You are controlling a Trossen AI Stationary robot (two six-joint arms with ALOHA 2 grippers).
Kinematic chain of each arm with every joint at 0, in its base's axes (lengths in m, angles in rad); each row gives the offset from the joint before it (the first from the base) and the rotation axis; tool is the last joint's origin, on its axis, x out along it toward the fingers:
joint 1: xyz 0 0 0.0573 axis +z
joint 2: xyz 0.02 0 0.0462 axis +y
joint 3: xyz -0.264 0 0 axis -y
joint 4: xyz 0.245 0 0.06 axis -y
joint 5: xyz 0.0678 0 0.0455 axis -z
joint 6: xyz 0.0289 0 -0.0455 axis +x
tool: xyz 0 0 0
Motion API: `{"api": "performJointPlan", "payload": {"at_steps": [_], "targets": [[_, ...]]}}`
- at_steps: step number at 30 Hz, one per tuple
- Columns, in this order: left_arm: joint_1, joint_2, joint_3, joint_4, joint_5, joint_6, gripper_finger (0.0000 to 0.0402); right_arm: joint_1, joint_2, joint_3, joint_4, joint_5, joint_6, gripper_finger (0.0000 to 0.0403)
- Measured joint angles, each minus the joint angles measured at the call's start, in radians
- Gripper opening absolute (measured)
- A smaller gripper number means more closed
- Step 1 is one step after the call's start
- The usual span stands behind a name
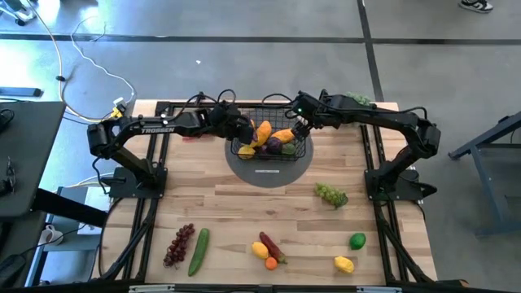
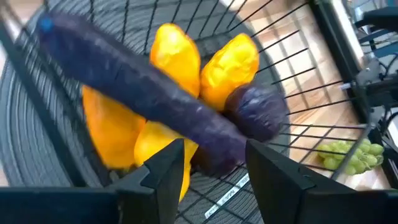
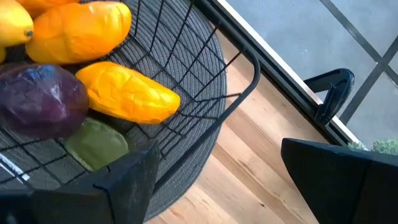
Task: Build produce basket
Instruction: Put the yellow lemon into the black wire basket
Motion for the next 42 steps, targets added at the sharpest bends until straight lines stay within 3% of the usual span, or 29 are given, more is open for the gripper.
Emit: {"api": "performJointPlan", "payload": {"at_steps": [8, 19, 26, 38, 42], "targets": [[0.024, 0.000, 0.091, -0.096, -0.001, 0.116, 0.0141, 0.001, -0.059, 0.000, -0.011, -0.064, 0.043, 0.0319], [0.078, -0.064, 0.210, -0.265, 0.007, 0.301, 0.0136, 0.030, -0.151, 0.000, -0.052, -0.253, 0.191, 0.0319], [0.096, -0.118, 0.228, -0.319, 0.037, 0.391, 0.0135, 0.139, -0.156, 0.000, -0.127, -0.343, 0.327, 0.0319], [0.085, -0.175, 0.228, -0.376, 0.046, 0.510, 0.0135, 0.355, -0.156, 0.000, -0.297, -0.367, 0.595, 0.0319], [0.085, -0.179, 0.228, -0.377, 0.046, 0.534, 0.0135, 0.409, -0.156, 0.000, -0.345, -0.367, 0.614, 0.0319]]}}
